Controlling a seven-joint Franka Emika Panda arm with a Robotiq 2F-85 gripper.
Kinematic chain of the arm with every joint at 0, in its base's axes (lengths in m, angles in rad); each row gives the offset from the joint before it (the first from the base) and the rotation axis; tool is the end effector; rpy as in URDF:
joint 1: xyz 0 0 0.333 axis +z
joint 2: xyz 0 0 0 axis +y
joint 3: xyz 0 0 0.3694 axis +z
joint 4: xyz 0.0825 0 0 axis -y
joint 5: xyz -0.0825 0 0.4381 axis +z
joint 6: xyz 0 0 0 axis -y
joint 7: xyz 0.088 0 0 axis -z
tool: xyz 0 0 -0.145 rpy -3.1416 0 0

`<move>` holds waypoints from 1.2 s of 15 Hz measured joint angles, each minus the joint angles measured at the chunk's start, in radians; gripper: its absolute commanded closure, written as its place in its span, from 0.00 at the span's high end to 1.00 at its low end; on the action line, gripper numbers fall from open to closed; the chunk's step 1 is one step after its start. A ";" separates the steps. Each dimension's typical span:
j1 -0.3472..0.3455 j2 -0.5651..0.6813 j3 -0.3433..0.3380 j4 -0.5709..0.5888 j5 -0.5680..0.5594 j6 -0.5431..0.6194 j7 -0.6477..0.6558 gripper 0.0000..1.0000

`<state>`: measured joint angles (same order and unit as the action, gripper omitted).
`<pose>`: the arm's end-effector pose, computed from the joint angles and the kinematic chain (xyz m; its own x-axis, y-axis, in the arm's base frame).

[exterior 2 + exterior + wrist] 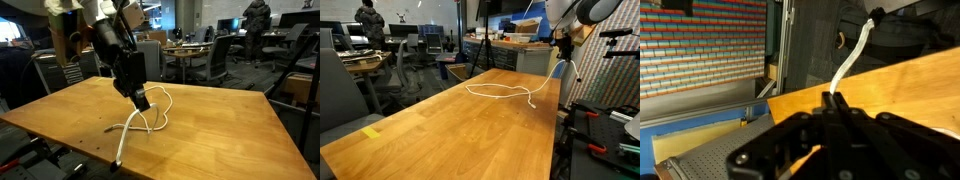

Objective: Tie a knot using the white rope

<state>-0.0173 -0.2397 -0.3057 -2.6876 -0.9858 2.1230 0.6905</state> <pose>0.3608 -0.1811 0.2752 0.9465 -0.3210 -0.0340 -0.2206 -0.7203 0.6577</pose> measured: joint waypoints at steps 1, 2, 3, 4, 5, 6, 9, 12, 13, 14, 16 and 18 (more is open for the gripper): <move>-0.030 0.010 0.012 0.000 -0.006 0.016 -0.001 0.03; -0.052 0.024 0.023 0.000 -0.007 0.046 0.005 0.04; -0.066 0.041 0.034 0.000 -0.007 0.086 0.019 0.29; -0.076 0.060 0.042 0.000 -0.007 0.125 0.032 0.30; -0.083 0.080 0.050 0.001 -0.007 0.158 0.043 0.35; -0.088 0.099 0.058 0.001 -0.007 0.187 0.052 0.19; -0.093 0.132 0.071 0.001 -0.005 0.237 0.060 0.60; -0.091 0.130 0.102 0.000 0.058 0.248 0.019 0.76; -0.084 0.127 0.120 0.001 0.122 0.272 -0.020 0.85; -0.068 0.125 0.139 0.005 0.206 0.294 -0.060 0.92; 0.005 0.131 0.156 0.023 0.380 0.323 -0.097 1.00; 0.102 0.153 0.170 0.064 0.549 0.337 -0.098 1.00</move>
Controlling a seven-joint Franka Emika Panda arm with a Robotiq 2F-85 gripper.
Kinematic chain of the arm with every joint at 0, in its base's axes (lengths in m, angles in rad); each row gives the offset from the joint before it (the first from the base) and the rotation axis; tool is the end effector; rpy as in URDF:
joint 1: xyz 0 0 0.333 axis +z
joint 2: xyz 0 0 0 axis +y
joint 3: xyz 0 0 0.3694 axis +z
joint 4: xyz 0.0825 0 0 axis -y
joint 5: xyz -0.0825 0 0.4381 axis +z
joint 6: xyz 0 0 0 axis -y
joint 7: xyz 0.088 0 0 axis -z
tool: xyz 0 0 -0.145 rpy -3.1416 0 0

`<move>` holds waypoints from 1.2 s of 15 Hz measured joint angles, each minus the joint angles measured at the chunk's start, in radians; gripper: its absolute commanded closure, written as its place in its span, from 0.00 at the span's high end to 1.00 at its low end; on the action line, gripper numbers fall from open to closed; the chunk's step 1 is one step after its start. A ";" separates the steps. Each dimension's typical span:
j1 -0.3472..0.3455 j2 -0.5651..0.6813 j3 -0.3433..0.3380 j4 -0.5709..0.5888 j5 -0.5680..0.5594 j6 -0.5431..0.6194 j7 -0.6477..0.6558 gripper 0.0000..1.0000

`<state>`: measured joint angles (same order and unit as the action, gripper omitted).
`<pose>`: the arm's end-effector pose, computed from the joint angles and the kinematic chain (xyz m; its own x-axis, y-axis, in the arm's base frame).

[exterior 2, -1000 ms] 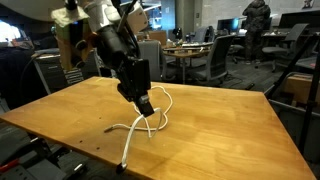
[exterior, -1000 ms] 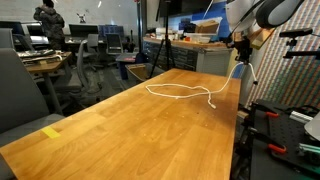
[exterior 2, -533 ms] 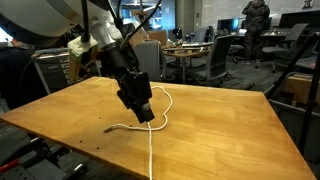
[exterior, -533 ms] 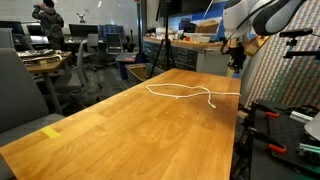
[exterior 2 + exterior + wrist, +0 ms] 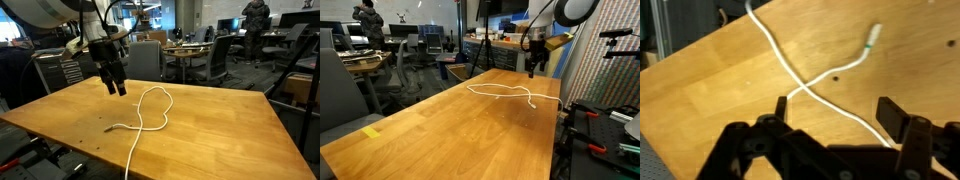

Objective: Tie a knot using the white rope

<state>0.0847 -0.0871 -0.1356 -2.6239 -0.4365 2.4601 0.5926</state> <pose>0.4444 -0.0311 0.2441 0.9586 -0.2828 0.0328 -0.2817 -0.9251 0.2545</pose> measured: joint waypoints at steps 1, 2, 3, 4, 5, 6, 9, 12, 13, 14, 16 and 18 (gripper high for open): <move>0.041 0.018 0.019 0.033 0.085 -0.001 -0.003 1.00; 0.078 0.041 0.039 0.074 0.172 -0.006 -0.012 1.00; 0.087 0.057 0.061 0.098 0.190 -0.011 -0.011 1.00; 0.076 0.063 0.079 0.097 0.188 -0.011 -0.006 1.00; 0.063 0.064 0.084 0.091 0.186 -0.011 -0.006 1.00; 0.046 0.064 0.086 0.085 0.187 -0.011 -0.014 1.00; 0.016 0.066 0.097 0.061 0.208 -0.037 -0.028 1.00; 0.007 0.080 0.109 0.051 0.347 -0.039 -0.133 1.00; 0.007 0.091 0.114 0.054 0.382 -0.041 -0.147 1.00; 0.007 0.105 0.121 0.058 0.410 -0.041 -0.147 1.00; 0.007 0.143 0.132 0.069 0.441 -0.042 -0.120 1.00; 0.012 0.192 0.149 0.085 0.442 -0.058 -0.035 1.00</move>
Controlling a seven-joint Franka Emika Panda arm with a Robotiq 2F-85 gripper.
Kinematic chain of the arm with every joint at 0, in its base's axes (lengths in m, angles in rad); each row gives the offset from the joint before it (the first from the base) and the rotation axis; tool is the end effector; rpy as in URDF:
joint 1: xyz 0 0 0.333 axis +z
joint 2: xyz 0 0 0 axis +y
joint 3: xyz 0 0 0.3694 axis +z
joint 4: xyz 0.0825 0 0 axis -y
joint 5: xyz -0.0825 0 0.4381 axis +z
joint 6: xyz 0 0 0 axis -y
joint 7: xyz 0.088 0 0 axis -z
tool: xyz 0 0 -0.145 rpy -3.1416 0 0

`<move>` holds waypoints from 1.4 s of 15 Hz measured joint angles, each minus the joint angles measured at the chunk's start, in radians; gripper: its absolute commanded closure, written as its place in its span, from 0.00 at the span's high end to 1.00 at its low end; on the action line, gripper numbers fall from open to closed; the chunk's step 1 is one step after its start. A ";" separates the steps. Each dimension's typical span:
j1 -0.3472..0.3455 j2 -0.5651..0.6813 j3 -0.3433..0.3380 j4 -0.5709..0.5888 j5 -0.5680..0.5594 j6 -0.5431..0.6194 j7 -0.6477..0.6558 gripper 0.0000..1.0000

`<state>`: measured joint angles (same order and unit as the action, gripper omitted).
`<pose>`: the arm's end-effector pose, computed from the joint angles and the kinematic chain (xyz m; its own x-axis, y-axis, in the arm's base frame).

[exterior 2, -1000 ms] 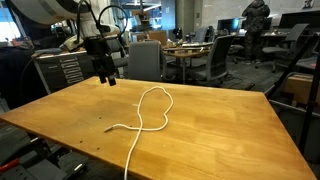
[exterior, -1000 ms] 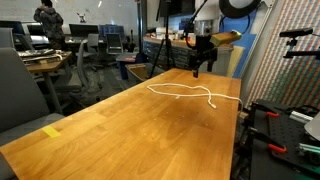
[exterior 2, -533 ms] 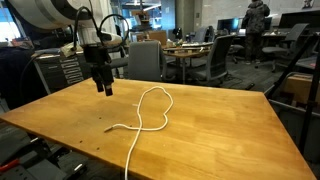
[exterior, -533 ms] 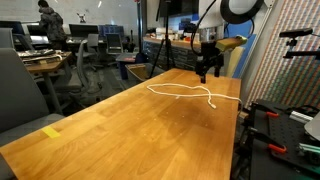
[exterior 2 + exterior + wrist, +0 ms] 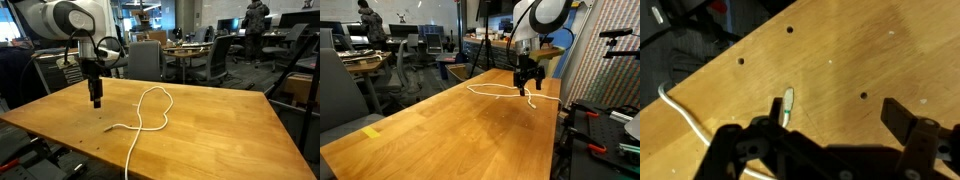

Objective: Tie a knot using the white rope

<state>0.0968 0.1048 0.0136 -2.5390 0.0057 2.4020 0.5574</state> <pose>0.4503 0.0503 0.1844 0.8749 -0.4386 -0.2054 -0.4215 -0.8984 0.1232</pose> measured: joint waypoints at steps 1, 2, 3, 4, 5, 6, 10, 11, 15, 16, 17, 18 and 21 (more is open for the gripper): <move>0.007 0.028 0.010 0.012 0.007 -0.005 0.043 1.00; 0.016 0.057 0.021 0.027 0.019 -0.005 0.080 1.00; 0.026 0.083 0.029 0.042 0.026 -0.005 0.106 1.00; 0.033 0.101 0.033 0.055 0.028 -0.005 0.122 1.00; 0.036 0.113 0.034 0.065 0.029 -0.005 0.130 1.00; 0.036 0.118 0.034 0.070 0.029 -0.005 0.131 1.00; 0.035 0.120 0.033 0.069 0.029 0.006 0.131 1.00; 0.037 0.119 0.033 0.067 0.008 0.029 0.109 1.00; 0.041 0.111 0.021 0.038 -0.157 0.026 0.032 1.00; 0.041 0.112 0.015 0.032 -0.165 0.026 0.031 1.00; 0.041 0.114 0.015 0.032 -0.164 0.026 0.031 1.00; 0.041 0.116 0.015 0.033 -0.164 0.026 0.031 1.00; 0.042 0.116 0.016 0.033 -0.164 0.026 0.031 1.00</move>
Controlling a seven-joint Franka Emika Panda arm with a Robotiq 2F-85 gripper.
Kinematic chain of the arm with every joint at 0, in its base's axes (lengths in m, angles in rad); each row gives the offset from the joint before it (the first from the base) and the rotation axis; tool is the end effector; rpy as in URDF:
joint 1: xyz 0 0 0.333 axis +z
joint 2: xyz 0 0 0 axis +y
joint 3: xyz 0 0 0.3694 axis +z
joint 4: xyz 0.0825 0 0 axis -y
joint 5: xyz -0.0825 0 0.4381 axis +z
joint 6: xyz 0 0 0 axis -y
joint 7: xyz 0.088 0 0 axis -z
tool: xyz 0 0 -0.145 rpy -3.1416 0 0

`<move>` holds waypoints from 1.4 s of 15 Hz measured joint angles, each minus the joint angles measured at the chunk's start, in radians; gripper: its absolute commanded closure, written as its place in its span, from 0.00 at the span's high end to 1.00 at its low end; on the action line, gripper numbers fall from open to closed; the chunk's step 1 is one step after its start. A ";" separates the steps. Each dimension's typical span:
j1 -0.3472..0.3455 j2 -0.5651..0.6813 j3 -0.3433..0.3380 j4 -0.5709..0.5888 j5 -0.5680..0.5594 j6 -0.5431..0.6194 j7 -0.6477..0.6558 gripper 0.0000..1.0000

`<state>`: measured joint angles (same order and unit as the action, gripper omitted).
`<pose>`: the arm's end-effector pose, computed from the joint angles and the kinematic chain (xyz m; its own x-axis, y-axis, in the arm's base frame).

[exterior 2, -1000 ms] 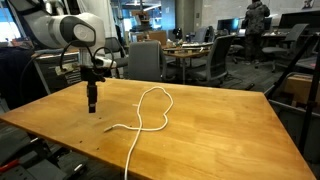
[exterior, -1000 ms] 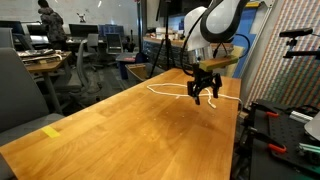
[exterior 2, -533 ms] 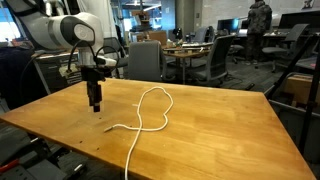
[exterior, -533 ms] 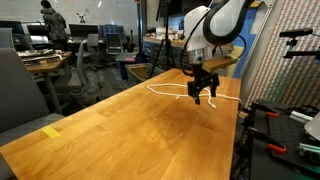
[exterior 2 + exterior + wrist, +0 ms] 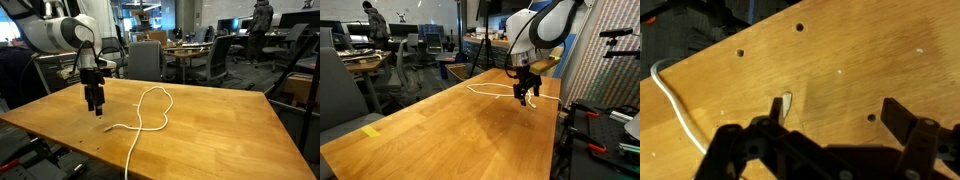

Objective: Tie a knot using the white rope

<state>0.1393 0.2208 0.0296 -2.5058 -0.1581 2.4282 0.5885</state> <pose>0.4495 0.0730 0.1434 0.9305 -0.2962 -0.2153 -0.2515 -0.9443 0.2123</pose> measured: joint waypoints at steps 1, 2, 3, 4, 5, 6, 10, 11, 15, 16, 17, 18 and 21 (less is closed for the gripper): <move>0.000 0.000 0.000 0.000 0.000 0.000 0.000 1.00; 0.000 0.000 0.000 0.000 0.000 0.000 0.000 1.00; 0.000 0.000 0.000 0.000 0.000 0.000 0.000 1.00; 0.000 0.000 0.000 0.000 0.000 0.000 0.000 1.00; 0.000 0.000 0.000 0.000 0.000 0.000 0.000 1.00; 0.000 0.000 0.000 0.000 0.000 0.000 0.000 1.00; 0.000 0.000 0.000 0.000 0.000 0.000 0.000 1.00; 0.000 0.001 0.000 0.000 0.000 0.000 0.000 1.00; 0.008 0.002 -0.025 -0.079 -0.035 0.260 0.080 1.00; 0.019 0.002 -0.046 -0.109 -0.069 0.335 0.125 1.00; 0.040 0.002 -0.082 -0.136 -0.128 0.403 0.186 1.00; 0.073 0.001 -0.141 -0.157 -0.209 0.449 0.263 1.00; 0.082 0.004 -0.161 -0.167 -0.227 0.457 0.281 1.00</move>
<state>0.2213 0.2244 -0.1315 -2.6728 -0.3854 2.8850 0.8699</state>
